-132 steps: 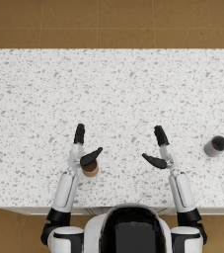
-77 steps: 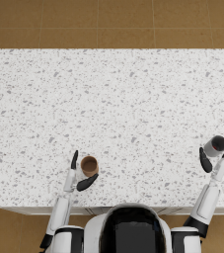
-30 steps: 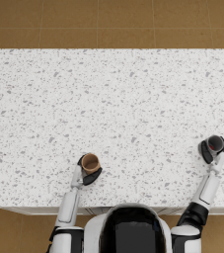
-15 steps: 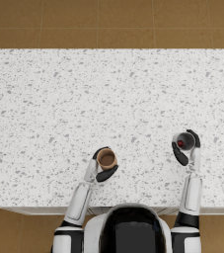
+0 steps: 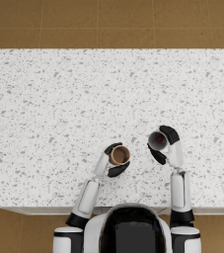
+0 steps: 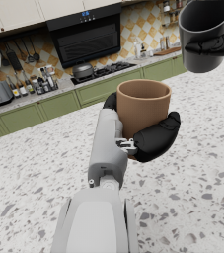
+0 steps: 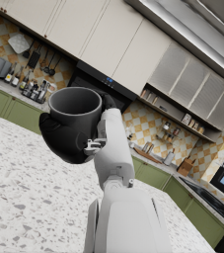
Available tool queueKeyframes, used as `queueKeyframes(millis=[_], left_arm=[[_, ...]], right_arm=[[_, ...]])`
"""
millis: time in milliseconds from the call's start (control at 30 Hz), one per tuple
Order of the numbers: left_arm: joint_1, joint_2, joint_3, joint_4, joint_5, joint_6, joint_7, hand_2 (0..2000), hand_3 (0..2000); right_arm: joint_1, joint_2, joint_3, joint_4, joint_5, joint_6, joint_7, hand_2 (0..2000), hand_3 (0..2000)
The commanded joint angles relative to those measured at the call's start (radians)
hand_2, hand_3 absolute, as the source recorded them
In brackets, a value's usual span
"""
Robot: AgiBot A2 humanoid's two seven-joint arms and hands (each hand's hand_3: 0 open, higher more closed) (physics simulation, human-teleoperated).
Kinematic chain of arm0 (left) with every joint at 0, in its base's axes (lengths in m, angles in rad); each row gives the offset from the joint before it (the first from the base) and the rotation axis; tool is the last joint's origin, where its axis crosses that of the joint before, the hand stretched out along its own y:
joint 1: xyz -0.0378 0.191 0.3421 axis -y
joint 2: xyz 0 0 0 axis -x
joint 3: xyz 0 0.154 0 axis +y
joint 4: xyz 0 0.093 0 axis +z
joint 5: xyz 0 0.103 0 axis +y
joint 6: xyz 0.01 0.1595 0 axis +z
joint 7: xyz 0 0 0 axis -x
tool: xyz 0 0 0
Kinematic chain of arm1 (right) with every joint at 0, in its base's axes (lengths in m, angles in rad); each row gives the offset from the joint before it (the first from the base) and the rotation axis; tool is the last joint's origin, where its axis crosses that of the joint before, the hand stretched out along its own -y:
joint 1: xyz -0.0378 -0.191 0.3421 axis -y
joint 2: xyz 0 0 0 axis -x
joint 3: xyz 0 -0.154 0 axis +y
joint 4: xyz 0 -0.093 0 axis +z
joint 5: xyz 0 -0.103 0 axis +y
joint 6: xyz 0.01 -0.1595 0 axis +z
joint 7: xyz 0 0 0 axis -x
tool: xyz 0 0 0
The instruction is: Pick up two cups and pour the berry on the right into the cup on the left
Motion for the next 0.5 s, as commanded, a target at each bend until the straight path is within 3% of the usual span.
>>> queueKeyframes(millis=[33, 500], left_arm=[[0.027, 0.018, 0.018, 0.03, 0.003, 0.001, 0.0, 2000, 1280], [0.033, 0.031, 0.032, 0.067, 0.116, 0.0, 0.0, 2000, 1280]], right_arm=[[0.042, -0.01, 0.032, 0.047, 0.032, 0.001, 0.0, 2000, 1280], [0.048, -0.034, 0.142, 0.154, 0.481, 0.006, 0.003, 2000, 1280]])
